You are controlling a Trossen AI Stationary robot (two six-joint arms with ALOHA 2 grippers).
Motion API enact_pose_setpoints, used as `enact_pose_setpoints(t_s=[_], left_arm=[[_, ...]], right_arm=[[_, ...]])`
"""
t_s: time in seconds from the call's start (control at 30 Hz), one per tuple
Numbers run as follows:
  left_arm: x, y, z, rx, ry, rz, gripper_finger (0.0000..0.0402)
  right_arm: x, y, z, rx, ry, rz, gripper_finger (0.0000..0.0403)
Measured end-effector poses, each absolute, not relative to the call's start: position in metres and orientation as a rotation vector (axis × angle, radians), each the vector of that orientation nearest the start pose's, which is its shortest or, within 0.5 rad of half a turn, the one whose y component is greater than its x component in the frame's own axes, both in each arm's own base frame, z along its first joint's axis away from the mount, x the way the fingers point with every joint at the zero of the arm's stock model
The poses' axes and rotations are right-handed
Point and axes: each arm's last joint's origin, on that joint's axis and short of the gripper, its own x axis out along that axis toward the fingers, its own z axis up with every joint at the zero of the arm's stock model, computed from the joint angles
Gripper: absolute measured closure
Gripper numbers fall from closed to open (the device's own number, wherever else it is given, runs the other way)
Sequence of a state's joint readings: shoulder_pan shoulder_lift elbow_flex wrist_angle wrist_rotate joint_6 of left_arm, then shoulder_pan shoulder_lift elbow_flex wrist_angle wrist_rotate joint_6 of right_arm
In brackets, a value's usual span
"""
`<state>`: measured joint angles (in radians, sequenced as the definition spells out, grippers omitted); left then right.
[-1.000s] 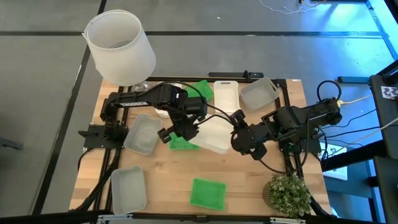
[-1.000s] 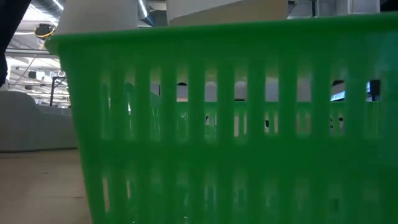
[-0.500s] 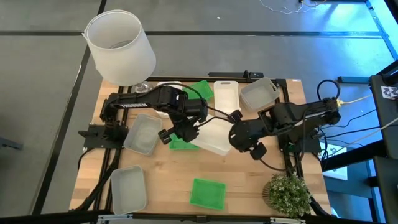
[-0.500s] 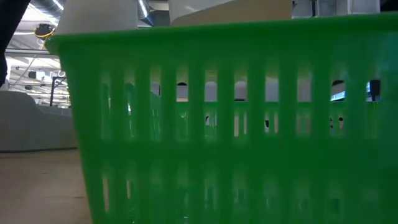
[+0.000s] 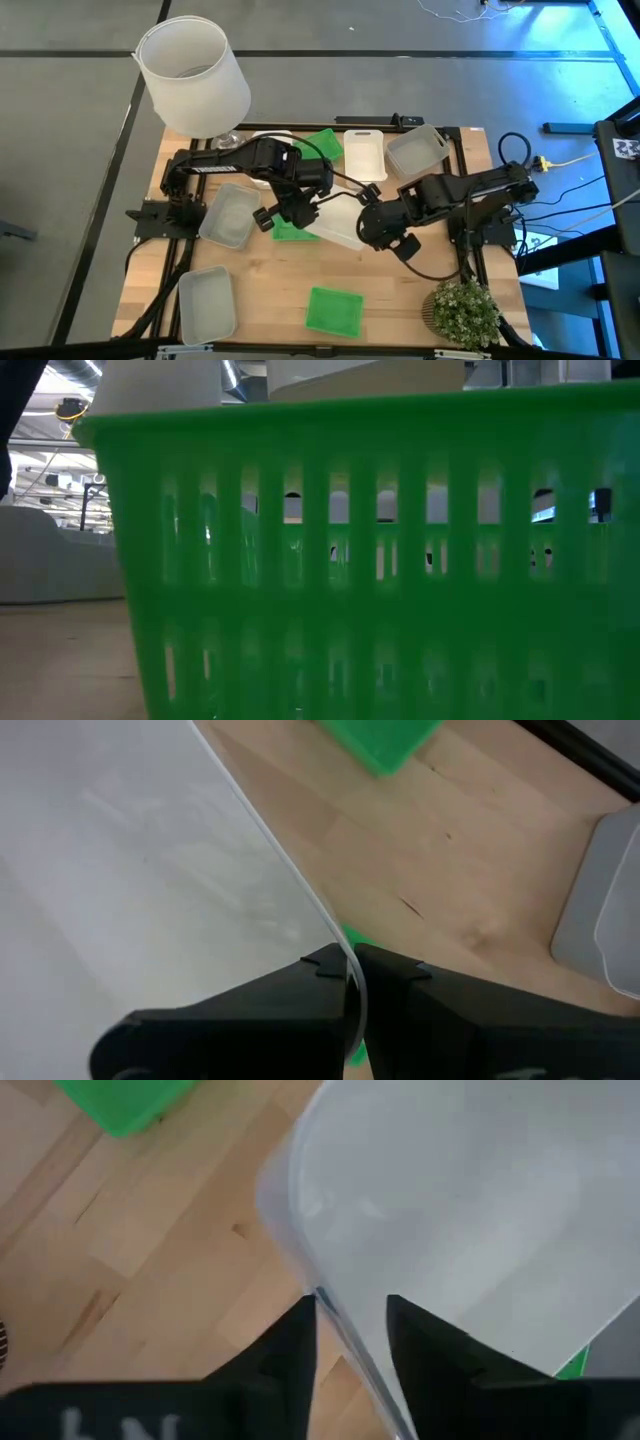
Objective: Stack baskets by color
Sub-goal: Stack the bottom white bin on top of the top right white bin
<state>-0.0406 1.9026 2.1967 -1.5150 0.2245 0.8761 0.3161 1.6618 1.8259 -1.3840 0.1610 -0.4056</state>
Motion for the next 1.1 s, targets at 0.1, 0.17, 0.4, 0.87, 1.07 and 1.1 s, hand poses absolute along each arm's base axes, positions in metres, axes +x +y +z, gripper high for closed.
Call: enact_pose_setpoints(t_s=[0.1,0.17,0.4,0.87,1.07,1.1], left_arm=[[0.355,-0.021,0.391,0.647,1.027,-0.741,0.0401],[0.355,-0.021,0.391,0.651,1.029,-0.739,0.0401],[0.356,-0.02,0.392,0.653,1.025,-0.734,0.0401],[0.37,-0.032,0.4,0.649,0.9,-0.583,0.0337],[0.373,-0.034,0.401,0.778,0.92,-0.468,0.0322],[0.373,-0.035,0.401,0.817,0.932,-0.427,0.0323]], right_arm=[[0.296,0.092,0.374,-0.642,1.161,0.386,0.0332],[0.296,0.093,0.374,-0.639,1.162,0.399,0.0365],[0.295,0.094,0.373,-0.621,1.159,0.43,0.0397],[0.296,0.093,0.374,-0.621,1.157,0.399,0.0402],[0.295,0.092,0.374,-0.601,1.169,0.387,0.0403],[0.295,0.092,0.373,-0.596,1.174,0.383,0.0403]])
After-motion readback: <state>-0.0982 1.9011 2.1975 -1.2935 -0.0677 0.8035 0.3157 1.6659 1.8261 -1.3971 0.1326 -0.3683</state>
